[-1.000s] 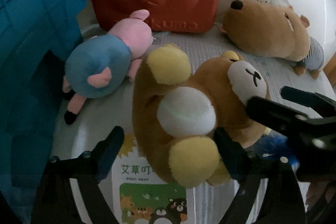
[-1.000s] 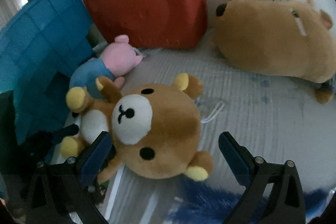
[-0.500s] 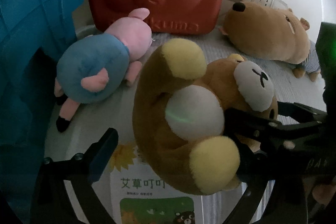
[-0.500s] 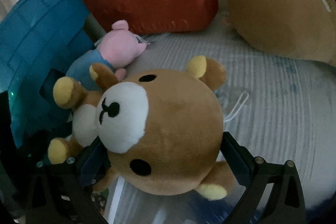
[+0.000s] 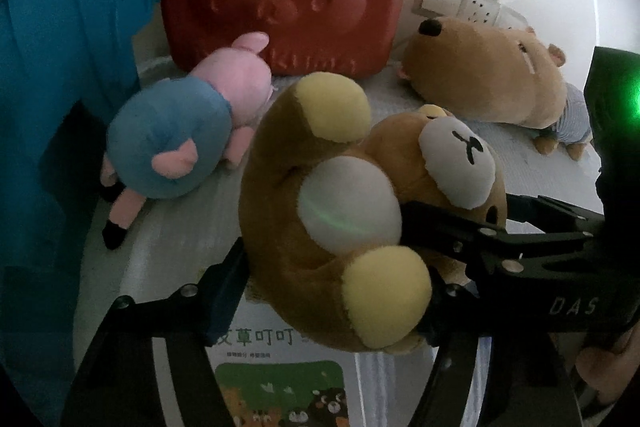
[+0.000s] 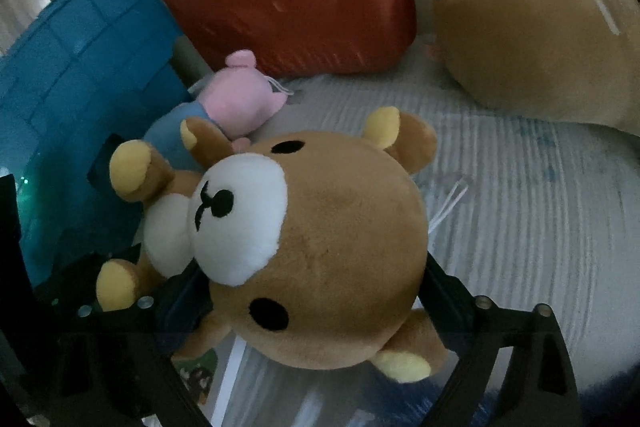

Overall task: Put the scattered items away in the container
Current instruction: 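Grasp the brown teddy bear with the right tool and lift it, then carry the teddy bear into the blue crate and open the right tool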

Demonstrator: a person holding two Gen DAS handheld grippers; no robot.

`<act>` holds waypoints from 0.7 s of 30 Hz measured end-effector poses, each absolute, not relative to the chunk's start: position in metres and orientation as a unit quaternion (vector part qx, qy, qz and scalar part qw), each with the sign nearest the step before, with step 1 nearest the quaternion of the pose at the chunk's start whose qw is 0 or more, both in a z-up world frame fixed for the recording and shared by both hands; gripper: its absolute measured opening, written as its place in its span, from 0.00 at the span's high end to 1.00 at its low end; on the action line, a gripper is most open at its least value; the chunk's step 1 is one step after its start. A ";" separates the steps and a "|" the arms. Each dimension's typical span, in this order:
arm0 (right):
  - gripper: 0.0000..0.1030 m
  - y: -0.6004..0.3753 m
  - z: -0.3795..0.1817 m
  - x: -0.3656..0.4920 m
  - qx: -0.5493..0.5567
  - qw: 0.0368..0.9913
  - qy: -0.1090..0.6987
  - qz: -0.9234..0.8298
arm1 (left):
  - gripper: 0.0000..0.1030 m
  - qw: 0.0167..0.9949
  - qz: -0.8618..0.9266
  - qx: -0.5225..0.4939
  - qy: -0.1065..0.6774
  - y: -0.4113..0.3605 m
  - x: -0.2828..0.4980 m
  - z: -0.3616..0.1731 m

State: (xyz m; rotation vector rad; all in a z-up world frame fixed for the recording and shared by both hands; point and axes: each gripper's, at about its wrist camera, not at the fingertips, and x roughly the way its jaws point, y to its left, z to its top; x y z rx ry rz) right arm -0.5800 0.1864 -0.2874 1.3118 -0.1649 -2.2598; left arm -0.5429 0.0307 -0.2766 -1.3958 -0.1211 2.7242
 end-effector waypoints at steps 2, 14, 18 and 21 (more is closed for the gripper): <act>0.07 0.191 -0.276 -0.574 0.474 0.261 -0.063 -0.839 | 0.32 0.042 0.894 -0.444 -0.036 0.034 -0.537 -0.264; 0.08 0.210 -0.151 -0.506 0.374 0.283 -0.063 -0.881 | 0.32 0.037 0.936 -0.350 -0.015 0.046 -0.462 -0.140; 0.08 0.206 -0.105 -0.467 0.339 0.308 -0.054 -0.888 | 0.32 0.019 0.948 -0.317 -0.013 0.040 -0.417 -0.097; 0.08 0.197 -0.072 -0.438 0.311 0.333 -0.043 -0.889 | 0.32 -0.005 0.958 -0.288 -0.012 0.030 -0.380 -0.067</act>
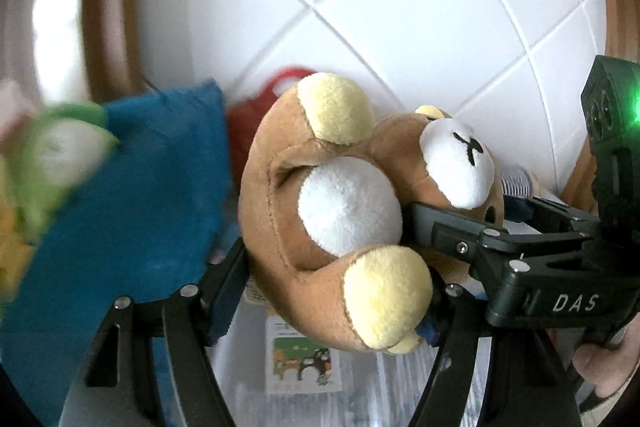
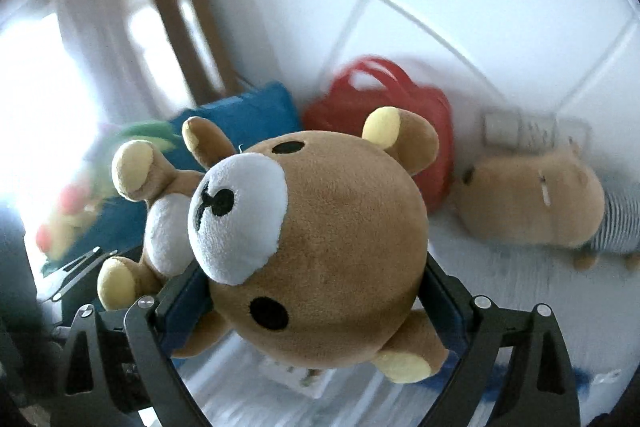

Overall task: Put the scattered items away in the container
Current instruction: 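Carry the teddy bear into the blue crate and open the right tool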

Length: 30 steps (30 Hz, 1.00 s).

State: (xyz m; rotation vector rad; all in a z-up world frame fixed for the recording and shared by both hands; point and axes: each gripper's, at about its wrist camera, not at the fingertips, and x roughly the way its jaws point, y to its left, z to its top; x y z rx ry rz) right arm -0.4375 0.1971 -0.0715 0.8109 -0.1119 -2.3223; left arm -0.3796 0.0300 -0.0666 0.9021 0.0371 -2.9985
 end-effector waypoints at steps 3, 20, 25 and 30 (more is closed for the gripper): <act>0.08 0.179 -0.039 -0.405 0.284 0.366 -0.031 -0.886 | 0.32 0.035 -0.964 0.263 0.011 0.014 -0.342 -0.038; 0.08 -0.082 0.042 -0.276 0.194 0.476 -0.007 -0.858 | 0.32 0.153 -0.971 0.185 -0.011 -0.230 -0.182 0.054; 0.08 -0.166 0.052 -0.253 0.197 0.489 -0.009 -0.850 | 0.31 0.164 -0.966 0.201 -0.020 -0.323 -0.174 0.065; 0.08 -0.232 0.037 -0.256 0.228 0.474 0.016 -0.850 | 0.29 0.160 -0.958 0.236 -0.006 -0.389 -0.195 0.037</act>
